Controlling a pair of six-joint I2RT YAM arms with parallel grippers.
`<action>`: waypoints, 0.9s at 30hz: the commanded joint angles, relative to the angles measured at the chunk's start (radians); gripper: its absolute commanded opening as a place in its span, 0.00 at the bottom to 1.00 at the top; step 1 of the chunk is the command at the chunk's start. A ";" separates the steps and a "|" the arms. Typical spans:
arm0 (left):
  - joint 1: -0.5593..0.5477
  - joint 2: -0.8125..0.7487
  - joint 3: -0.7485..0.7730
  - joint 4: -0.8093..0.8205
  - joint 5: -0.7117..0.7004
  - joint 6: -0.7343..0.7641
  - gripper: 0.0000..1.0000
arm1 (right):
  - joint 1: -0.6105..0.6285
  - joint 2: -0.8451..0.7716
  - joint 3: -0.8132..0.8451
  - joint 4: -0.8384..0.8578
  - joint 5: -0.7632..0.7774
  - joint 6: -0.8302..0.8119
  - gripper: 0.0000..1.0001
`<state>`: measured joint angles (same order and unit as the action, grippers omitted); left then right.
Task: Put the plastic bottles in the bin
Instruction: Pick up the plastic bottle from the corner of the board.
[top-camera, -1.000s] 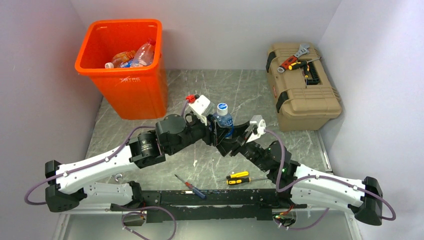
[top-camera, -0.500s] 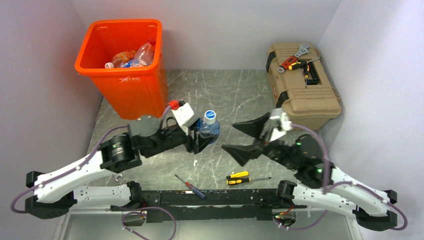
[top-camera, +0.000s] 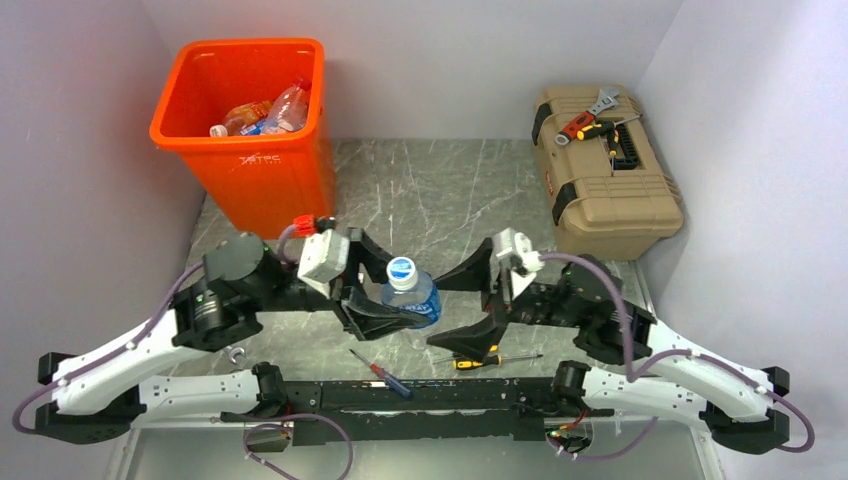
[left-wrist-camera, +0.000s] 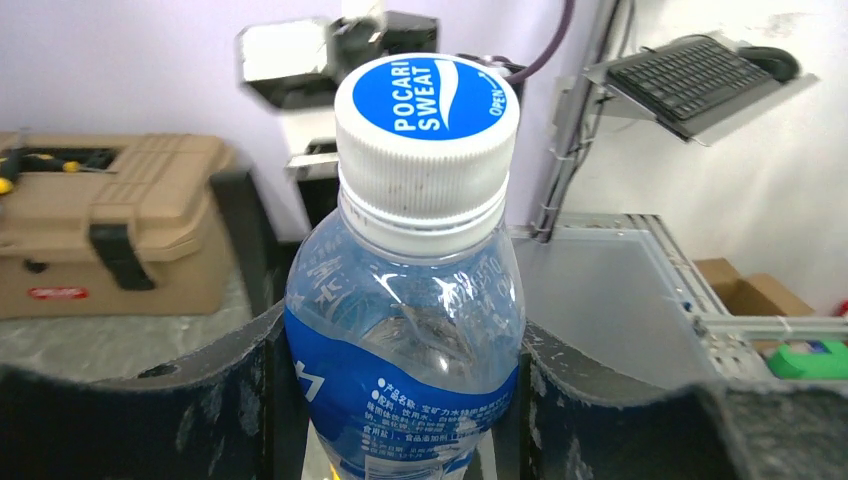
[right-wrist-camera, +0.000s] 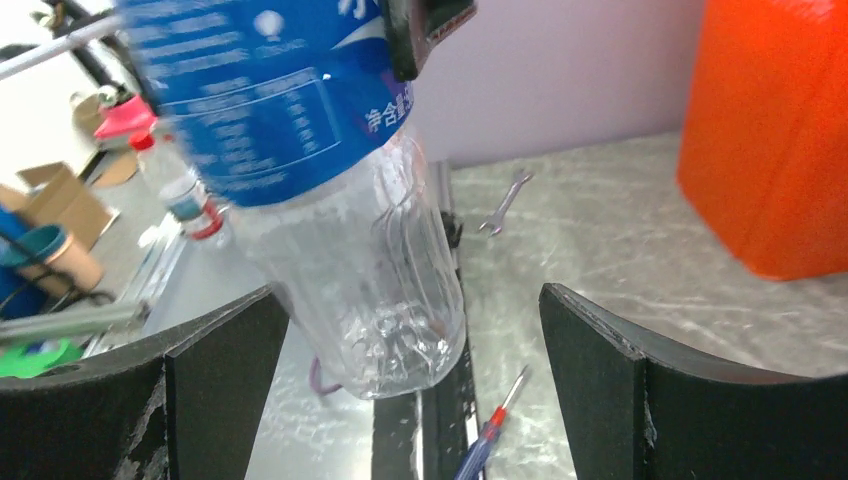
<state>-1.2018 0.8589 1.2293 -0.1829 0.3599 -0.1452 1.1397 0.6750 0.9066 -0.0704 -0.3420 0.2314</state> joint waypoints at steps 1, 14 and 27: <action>-0.001 0.087 0.055 0.083 0.162 -0.067 0.20 | 0.003 0.018 -0.017 0.128 -0.152 0.018 1.00; 0.008 0.138 0.061 0.115 0.071 -0.074 0.50 | 0.003 0.031 -0.073 0.212 -0.141 0.027 0.57; 0.008 0.092 0.024 0.283 -0.276 -0.109 0.93 | 0.003 0.028 -0.112 0.193 -0.043 -0.012 0.40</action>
<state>-1.1957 0.9569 1.2278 0.0040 0.2035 -0.2375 1.1404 0.7059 0.7906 0.0875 -0.4194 0.2405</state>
